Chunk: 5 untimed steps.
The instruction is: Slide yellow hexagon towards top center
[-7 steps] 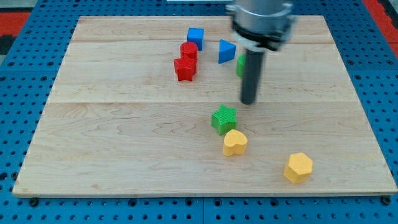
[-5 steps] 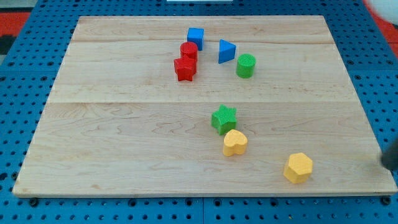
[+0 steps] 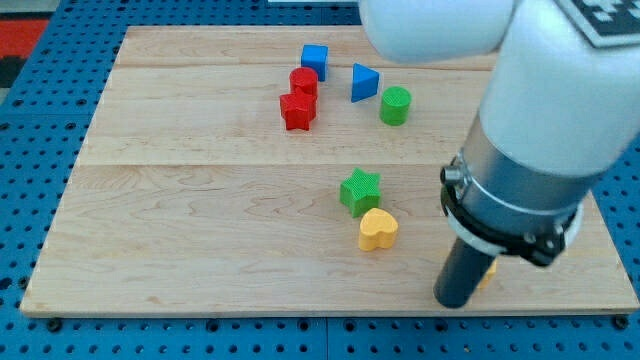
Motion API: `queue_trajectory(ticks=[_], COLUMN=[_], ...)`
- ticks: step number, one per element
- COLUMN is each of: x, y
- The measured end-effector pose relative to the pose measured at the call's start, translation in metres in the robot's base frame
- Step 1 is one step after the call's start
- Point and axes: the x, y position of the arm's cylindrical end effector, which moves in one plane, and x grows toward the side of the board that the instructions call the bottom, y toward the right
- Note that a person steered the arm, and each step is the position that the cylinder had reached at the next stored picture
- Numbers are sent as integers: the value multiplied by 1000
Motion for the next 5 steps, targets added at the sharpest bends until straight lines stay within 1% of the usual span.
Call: queue_trajectory(ticks=[1,2,3,4,5], x=[-36,-53,-17,-11,-50], y=[33,39,24,62,62])
